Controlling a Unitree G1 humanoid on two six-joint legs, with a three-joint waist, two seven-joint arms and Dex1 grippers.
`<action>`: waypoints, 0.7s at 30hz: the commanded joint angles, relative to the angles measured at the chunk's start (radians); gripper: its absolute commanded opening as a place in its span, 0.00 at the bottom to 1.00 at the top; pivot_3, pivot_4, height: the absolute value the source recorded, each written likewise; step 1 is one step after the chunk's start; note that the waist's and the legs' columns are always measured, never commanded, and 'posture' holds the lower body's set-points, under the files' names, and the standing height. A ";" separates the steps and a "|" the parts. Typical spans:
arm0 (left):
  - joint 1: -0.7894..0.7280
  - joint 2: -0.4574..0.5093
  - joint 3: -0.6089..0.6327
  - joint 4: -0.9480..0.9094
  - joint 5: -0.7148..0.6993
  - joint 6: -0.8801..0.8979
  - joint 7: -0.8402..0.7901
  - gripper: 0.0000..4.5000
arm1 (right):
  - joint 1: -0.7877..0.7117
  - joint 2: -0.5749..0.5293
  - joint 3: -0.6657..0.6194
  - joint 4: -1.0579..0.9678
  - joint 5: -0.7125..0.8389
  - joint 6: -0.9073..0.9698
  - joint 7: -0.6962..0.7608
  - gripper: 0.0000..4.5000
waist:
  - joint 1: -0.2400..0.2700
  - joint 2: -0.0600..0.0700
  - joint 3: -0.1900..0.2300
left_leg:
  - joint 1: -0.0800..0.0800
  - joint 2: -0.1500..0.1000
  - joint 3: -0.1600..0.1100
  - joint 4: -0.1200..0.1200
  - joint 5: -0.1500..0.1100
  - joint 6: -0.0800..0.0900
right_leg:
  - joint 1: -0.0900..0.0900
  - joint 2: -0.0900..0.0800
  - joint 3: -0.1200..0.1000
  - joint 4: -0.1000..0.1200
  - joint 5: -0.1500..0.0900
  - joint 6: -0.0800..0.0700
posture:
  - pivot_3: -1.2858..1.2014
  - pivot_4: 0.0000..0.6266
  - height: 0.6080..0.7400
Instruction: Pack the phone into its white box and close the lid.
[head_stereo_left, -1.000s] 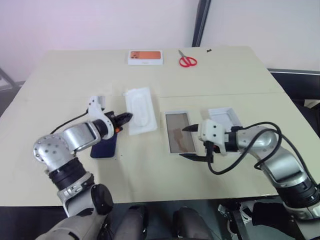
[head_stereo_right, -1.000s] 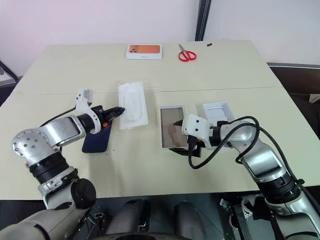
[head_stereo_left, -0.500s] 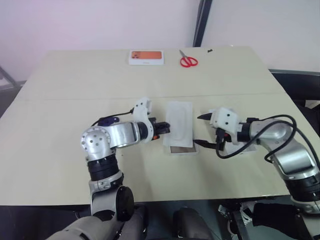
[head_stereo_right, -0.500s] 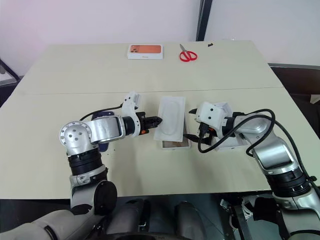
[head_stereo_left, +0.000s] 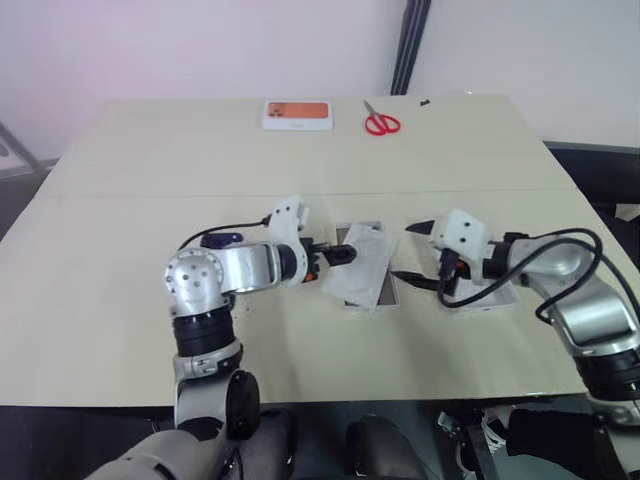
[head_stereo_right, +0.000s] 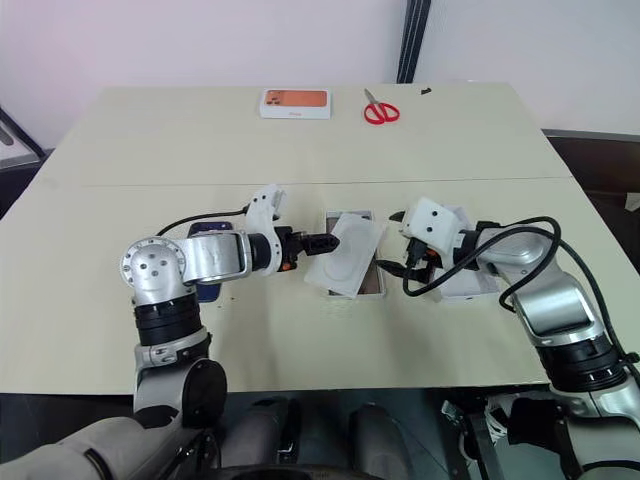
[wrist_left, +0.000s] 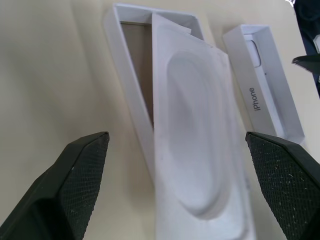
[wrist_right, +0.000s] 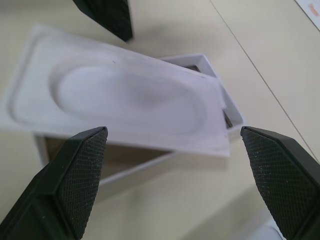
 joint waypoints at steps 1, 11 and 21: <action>0.002 0.025 0.016 -0.043 -0.031 0.009 -0.034 0.96 | -0.027 -0.030 -0.041 0.018 -0.002 -0.033 0.013 1.00 | -0.001 0.000 0.000 | 0.000 0.000 0.000 0.000 0.000 0.000 | 0.000 0.000 0.000 0.000 0.000 0.000 | 0.52 0.24 1.00; 0.091 0.402 -0.086 -0.181 0.127 -0.234 -0.386 0.97 | -0.120 0.101 0.079 0.009 -0.007 0.082 -0.022 0.49 | -0.024 0.000 0.000 | 0.000 0.001 0.000 -0.003 0.001 -0.002 | -0.002 0.001 0.000 0.000 0.000 0.000 | 0.52 0.24 1.00; 0.425 0.801 -0.325 -0.304 0.475 -0.834 -0.942 0.97 | -0.257 0.262 0.231 0.103 -0.178 0.273 -0.216 0.00 | -0.023 0.001 0.000 | 0.000 0.000 0.000 -0.009 0.001 -0.002 | -0.003 -0.001 0.001 -0.003 0.000 -0.001 | 0.52 0.24 1.00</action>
